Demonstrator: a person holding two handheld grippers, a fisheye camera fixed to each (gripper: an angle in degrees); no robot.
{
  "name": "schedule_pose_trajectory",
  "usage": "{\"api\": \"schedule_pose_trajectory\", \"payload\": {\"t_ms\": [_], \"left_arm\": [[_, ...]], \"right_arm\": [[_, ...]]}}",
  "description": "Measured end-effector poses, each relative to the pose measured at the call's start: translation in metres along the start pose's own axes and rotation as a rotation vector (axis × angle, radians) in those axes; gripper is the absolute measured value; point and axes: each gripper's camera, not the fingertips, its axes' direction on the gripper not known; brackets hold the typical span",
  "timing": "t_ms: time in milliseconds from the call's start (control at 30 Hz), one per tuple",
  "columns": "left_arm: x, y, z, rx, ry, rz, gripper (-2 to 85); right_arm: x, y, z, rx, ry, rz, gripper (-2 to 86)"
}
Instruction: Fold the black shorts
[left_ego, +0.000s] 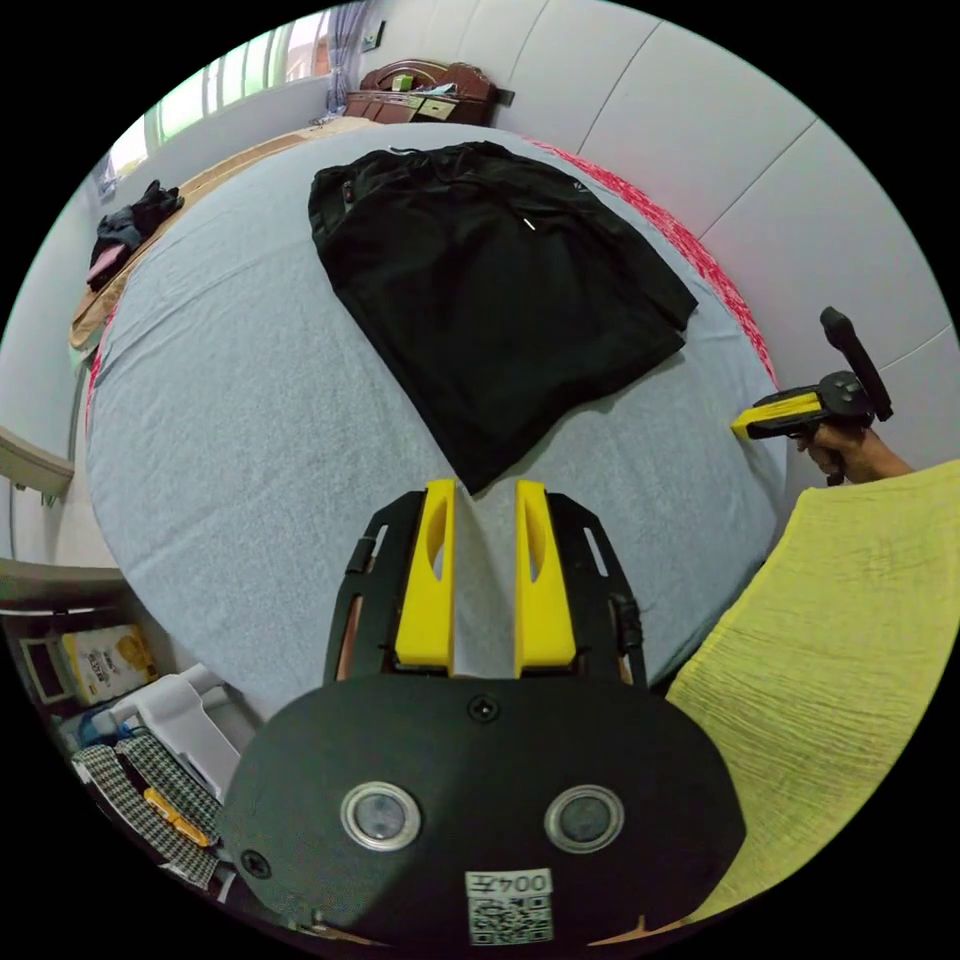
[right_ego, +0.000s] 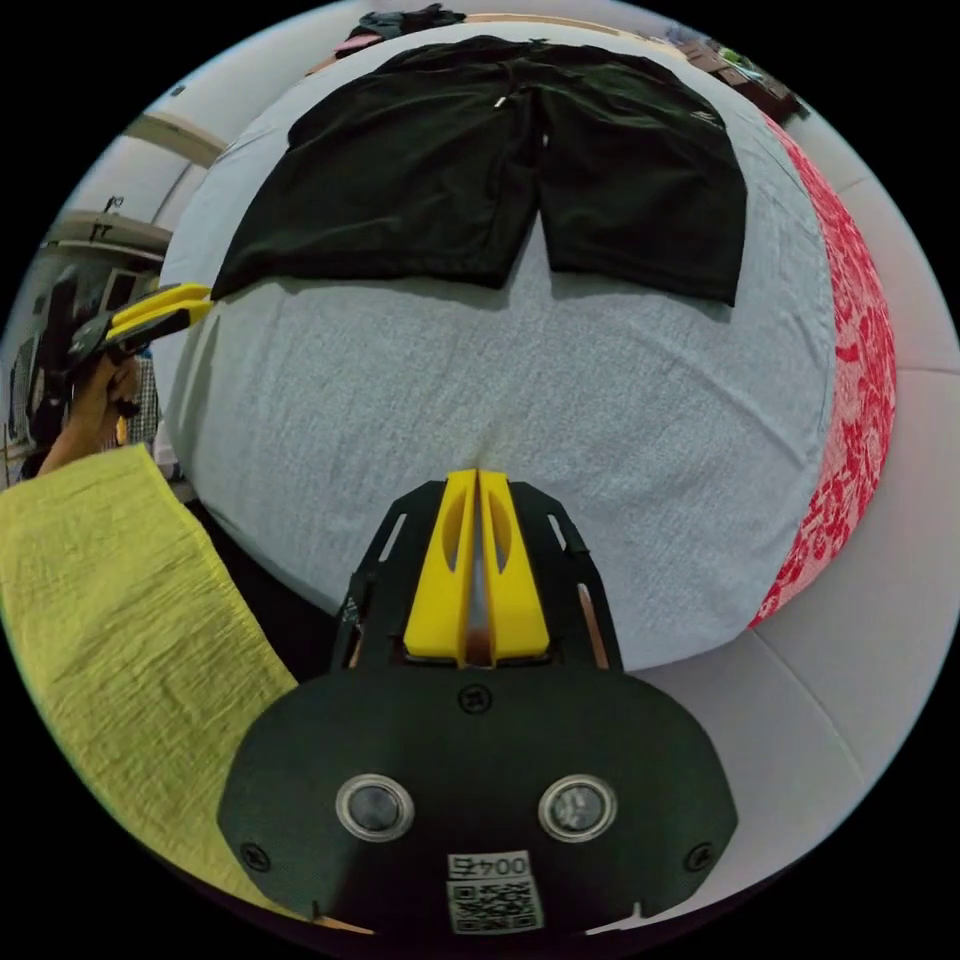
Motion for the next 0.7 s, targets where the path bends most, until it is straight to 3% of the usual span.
{"api": "schedule_pose_trajectory", "payload": {"t_ms": [167, 400, 700], "left_arm": [[-0.049, 0.018, -0.003, 0.02, 0.083, -0.086, 9.2], [-0.127, 0.036, -0.004, 0.079, 0.304, -0.252, 9.3], [-0.197, 0.055, -0.008, 0.073, 0.384, -0.334, 9.2]], "right_arm": [[0.075, 0.056, 0.002, 0.143, -0.267, 0.081, 8.0], [0.193, 0.116, 0.004, 0.417, -0.63, 0.262, 9.1], [0.286, 0.181, 0.031, 0.383, -0.713, 0.367, 10.4]]}}
